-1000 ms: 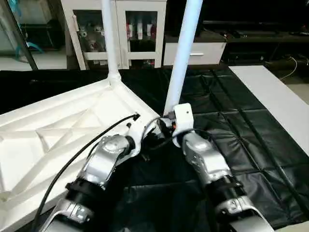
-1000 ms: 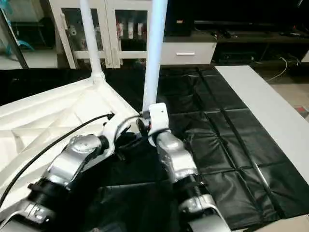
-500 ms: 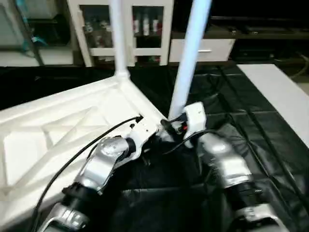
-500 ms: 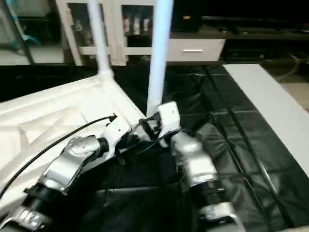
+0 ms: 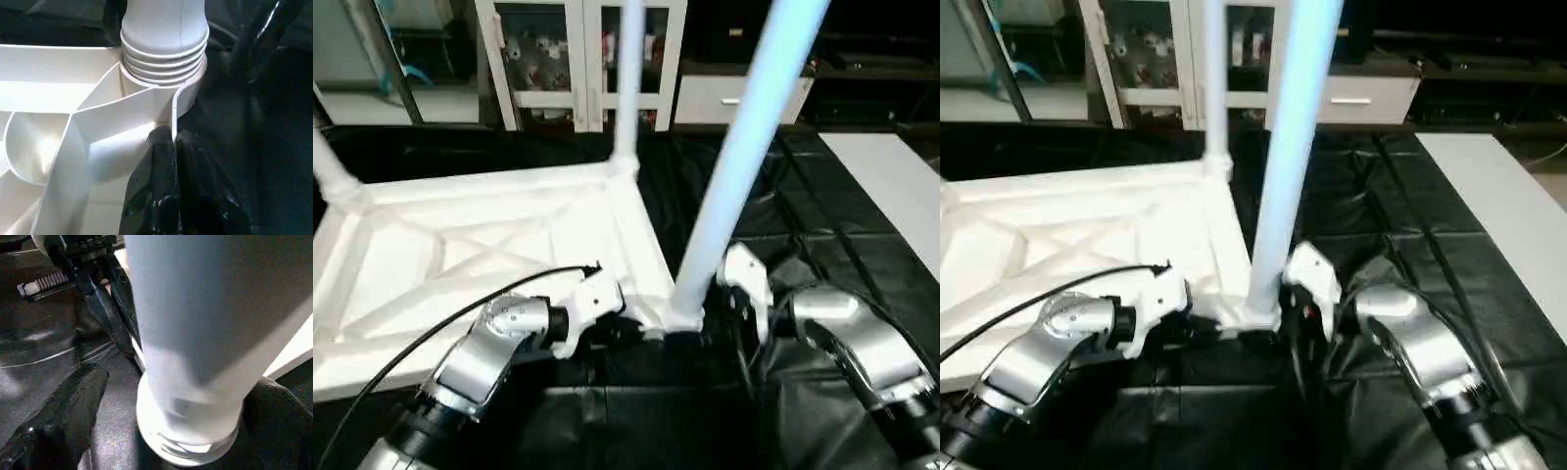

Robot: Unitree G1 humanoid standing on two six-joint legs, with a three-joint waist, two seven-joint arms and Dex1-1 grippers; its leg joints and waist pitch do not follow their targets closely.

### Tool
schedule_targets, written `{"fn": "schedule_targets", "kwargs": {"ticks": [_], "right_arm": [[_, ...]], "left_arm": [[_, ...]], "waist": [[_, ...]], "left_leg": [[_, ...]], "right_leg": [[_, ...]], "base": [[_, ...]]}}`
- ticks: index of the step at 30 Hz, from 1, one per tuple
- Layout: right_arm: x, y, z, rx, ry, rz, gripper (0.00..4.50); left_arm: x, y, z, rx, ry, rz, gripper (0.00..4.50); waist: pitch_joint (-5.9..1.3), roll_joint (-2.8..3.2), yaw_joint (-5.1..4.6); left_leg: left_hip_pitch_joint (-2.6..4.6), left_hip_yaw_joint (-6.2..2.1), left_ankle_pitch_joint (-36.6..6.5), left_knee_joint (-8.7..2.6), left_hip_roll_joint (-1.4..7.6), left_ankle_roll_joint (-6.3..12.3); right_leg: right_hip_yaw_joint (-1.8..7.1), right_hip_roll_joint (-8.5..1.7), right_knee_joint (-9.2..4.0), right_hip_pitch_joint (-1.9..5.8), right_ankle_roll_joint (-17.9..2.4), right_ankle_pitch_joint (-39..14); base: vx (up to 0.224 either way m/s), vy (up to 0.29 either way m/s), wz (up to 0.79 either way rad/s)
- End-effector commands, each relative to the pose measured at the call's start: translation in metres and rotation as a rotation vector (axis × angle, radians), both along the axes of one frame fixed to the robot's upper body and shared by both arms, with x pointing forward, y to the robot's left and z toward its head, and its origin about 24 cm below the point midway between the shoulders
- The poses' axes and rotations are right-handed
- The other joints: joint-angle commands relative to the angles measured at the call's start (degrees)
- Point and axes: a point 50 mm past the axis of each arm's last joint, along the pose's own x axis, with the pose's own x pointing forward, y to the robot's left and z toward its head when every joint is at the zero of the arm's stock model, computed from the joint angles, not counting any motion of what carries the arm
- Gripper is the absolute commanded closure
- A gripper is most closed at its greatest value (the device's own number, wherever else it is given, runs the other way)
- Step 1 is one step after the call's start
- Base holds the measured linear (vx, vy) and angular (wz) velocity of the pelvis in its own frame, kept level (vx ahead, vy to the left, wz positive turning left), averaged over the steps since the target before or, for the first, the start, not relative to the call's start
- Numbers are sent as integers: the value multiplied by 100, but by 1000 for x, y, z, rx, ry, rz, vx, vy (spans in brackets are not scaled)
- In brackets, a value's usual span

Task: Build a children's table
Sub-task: Rotate leg to tighten

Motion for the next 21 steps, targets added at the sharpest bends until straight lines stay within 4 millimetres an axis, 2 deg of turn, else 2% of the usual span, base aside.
{"fn": "schedule_targets", "kwargs": {"ticks": [1, 4, 5, 7, 9, 12, 14, 21], "right_arm": [[0, 2, 3, -11, -10, 20, 8], [2, 5, 3, 0, -9, 10, 8], [2, 6, 3, 5, -6, 13, 23], [2, 6, 3, 9, -4, 12, 23], [3, 7, 3, 13, -2, 11, 51], [4, 6, 3, 6, 0, 10, 65], [4, 5, 2, 3, 1, 11, 92], [3, 3, -1, -21, 12, 31, 136]], "left_arm": [[-5, -8, 3, -19, 2, -59, 450], [-5, -8, 4, -19, 2, -56, 450], [-4, -8, 4, -19, 2, -56, 450], [-4, -8, 4, -18, 2, -54, 450], [-4, -8, 3, -18, 2, -53, 450], [-4, -7, 3, -15, 4, -49, 450], [-4, -7, 3, -14, 4, -48, 450], [-5, -5, 1, -4, 9, -47, 450]], "waist": [[-267, -15, -21], [-285, -18, -30], [-291, -13, -26], [-298, -19, -28], [-305, -16, -25], [-296, -10, -24], [-296, -12, -23], [-308, -14, -20]], "left_leg": [[69, -69, -1334, -458, 292, 217], [58, -73, -1224, -446, 285, 211], [57, -71, -1140, -439, 283, 233], [49, -68, -1031, -429, 280, 273], [54, -66, -941, -418, 281, 313], [58, -65, -1009, -422, 281, 311], [58, -65, -1039, -423, 281, 295], [55, -64, -902, -407, 278, 338]], "right_leg": [[169, -288, -383, 222, -1361, -1251], [166, -286, -368, 233, -1329, -1139], [166, -284, -359, 234, -1350, -1023], [162, -284, -342, 245, -1390, -866], [159, -282, -328, 251, -1431, -734], [156, -285, -339, 249, -1449, -844], [155, -282, -343, 249, -1432, -897], [151, -281, -313, 262, -1481, -671]], "base": [[0, 0, 0], [0, 0, 0], [0, 0, 0], [0, 0, 0], [0, 0, 0], [0, 0, 0], [0, 0, 0], [0, 0, 0]]}}
